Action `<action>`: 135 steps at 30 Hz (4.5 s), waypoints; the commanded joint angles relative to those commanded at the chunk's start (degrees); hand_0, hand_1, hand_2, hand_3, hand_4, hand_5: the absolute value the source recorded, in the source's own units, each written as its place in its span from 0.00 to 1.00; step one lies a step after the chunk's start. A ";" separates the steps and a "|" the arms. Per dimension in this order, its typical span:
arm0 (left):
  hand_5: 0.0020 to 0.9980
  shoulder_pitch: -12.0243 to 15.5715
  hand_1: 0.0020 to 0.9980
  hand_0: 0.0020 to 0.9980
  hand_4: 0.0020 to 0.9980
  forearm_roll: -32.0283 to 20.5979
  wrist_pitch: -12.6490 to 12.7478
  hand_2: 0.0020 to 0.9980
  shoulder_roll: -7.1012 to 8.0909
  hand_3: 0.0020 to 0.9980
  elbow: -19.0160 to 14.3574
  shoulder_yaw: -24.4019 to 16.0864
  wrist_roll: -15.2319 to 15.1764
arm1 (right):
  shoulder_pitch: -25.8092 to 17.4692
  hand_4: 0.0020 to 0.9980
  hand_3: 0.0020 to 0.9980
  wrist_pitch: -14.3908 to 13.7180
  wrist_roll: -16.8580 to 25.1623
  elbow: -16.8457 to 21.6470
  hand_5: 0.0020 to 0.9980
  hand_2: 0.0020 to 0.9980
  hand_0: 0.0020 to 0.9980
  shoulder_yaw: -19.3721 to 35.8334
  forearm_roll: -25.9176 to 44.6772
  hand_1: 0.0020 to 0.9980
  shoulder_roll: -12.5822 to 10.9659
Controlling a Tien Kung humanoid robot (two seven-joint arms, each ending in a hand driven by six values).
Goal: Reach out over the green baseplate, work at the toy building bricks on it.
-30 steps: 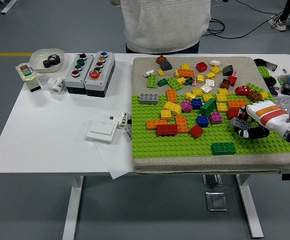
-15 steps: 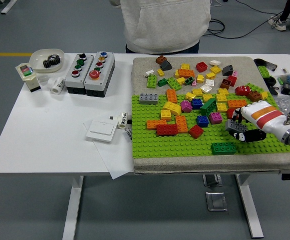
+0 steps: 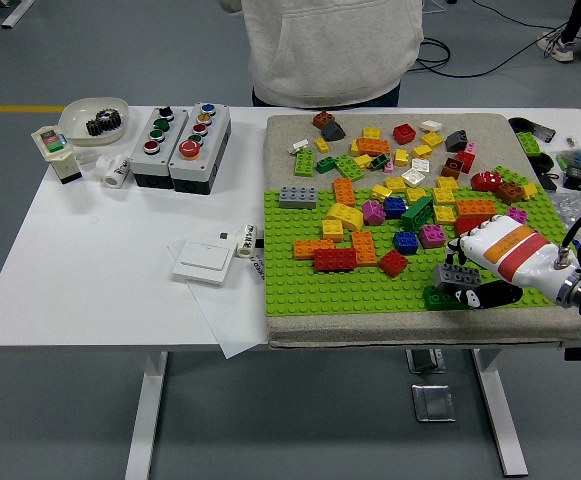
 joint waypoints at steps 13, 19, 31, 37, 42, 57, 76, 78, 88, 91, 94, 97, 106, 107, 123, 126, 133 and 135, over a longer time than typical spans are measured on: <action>0.62 -0.13 0.70 0.61 0.56 0.24 0.00 0.66 0.00 0.55 -0.05 -0.11 0.13 | 0.78 0.69 0.49 -0.59 0.91 -2.13 0.44 0.47 0.39 -1.76 -2.08 0.41 1.21; 0.62 -0.14 0.70 0.61 0.56 0.57 -0.01 0.66 0.00 0.55 -0.04 -0.28 0.27 | 1.00 0.69 0.49 -0.56 1.34 -2.22 0.44 0.47 0.39 -1.91 -2.16 0.41 1.18; 0.62 0.04 0.70 0.61 0.56 1.10 0.02 0.66 -0.02 0.55 -0.01 -0.59 0.49 | 1.15 0.70 0.49 -0.05 2.03 -2.23 0.43 0.47 0.39 -2.27 -2.37 0.42 1.02; 0.62 0.14 0.70 0.61 0.56 1.53 0.03 0.66 -0.02 0.55 0.01 -0.84 0.63 | 1.54 0.70 0.49 -0.10 2.21 -2.72 0.43 0.48 0.39 -2.45 -2.60 0.42 1.27; 0.62 0.17 0.70 0.61 0.56 1.97 0.00 0.66 0.03 0.55 0.00 -1.06 0.80 | 1.57 0.70 0.49 0.18 2.21 -3.03 0.43 0.48 0.39 -2.29 -3.05 0.42 1.37; 0.62 -0.07 0.70 0.61 0.56 1.91 -0.12 0.66 0.11 0.55 -0.04 -0.97 0.75 | 1.61 0.72 0.52 0.88 2.44 -3.14 0.40 0.54 0.40 -1.58 -3.67 0.48 1.46; 0.62 -0.26 0.70 0.60 0.56 1.95 -0.25 0.66 0.16 0.55 -0.06 -0.97 0.80 | 1.82 0.76 0.56 1.87 2.31 -3.17 0.41 0.60 0.43 -1.27 -3.78 0.52 1.55; 0.62 -0.29 0.70 0.60 0.56 1.90 -0.26 0.66 0.20 0.55 -0.06 -0.90 0.79 | 1.82 0.76 0.56 1.88 2.32 -3.20 0.41 0.60 0.43 -1.30 -3.75 0.52 1.57; 0.62 -0.42 0.70 0.60 0.56 1.79 -0.21 0.66 0.25 0.55 -0.05 -0.85 0.78 | 1.91 0.78 0.58 1.92 2.31 -3.48 0.41 0.62 0.43 -1.20 -3.71 0.53 1.80; 0.62 -0.42 0.70 0.60 0.56 1.75 -0.19 0.66 0.24 0.55 -0.05 -0.85 0.77 | 1.98 0.78 0.58 1.84 2.32 -3.48 0.41 0.62 0.43 -1.22 -3.62 0.53 1.86; 0.62 -0.44 0.70 0.60 0.56 1.93 -0.21 0.66 0.25 0.55 -0.07 -0.91 0.85 | 2.09 0.80 0.60 1.85 2.30 -3.51 0.42 0.63 0.43 -1.21 -3.50 0.54 1.93; 0.62 -0.45 0.69 0.60 0.56 2.03 -0.21 0.66 0.24 0.55 -0.06 -0.95 0.87 | 2.14 0.82 0.60 1.95 2.28 -3.52 0.44 0.64 0.43 -1.22 -3.49 0.54 1.91; 0.62 -0.37 0.69 0.60 0.56 2.14 -0.20 0.66 0.20 0.55 -0.04 -1.02 0.92 | 2.00 0.82 0.60 2.23 2.31 -2.94 0.44 0.64 0.43 -1.16 -3.57 0.54 1.69; 0.62 -0.35 0.69 0.60 0.56 2.18 -0.20 0.66 0.20 0.55 -0.04 -1.03 0.93 | 1.96 0.82 0.60 2.24 2.34 -2.85 0.44 0.64 0.43 -1.14 -3.54 0.54 1.68; 0.62 0.06 0.69 0.60 0.56 3.55 -0.19 0.66 0.19 0.55 0.01 -1.69 1.35 | -1.71 0.93 0.87 1.11 2.95 2.20 0.47 0.78 0.54 4.15 -0.75 0.64 0.22; 0.62 0.15 0.69 0.60 0.56 3.96 -0.21 0.66 0.19 0.55 0.04 -1.87 1.46 | -3.28 0.93 0.87 0.09 2.90 4.21 0.47 0.78 0.54 6.01 1.38 0.64 -0.41; 0.62 0.31 0.69 0.60 0.56 4.41 -0.22 0.66 0.22 0.55 0.06 -2.15 1.54 | -7.47 0.87 0.86 -2.01 1.71 9.15 0.44 0.81 0.67 9.80 6.54 0.71 -2.59; 0.62 0.26 0.69 0.60 0.56 4.29 -0.25 0.66 0.24 0.55 0.04 -2.04 1.48 | -8.56 0.81 0.67 -1.33 1.78 10.27 0.46 0.75 0.69 10.92 8.20 0.68 -3.19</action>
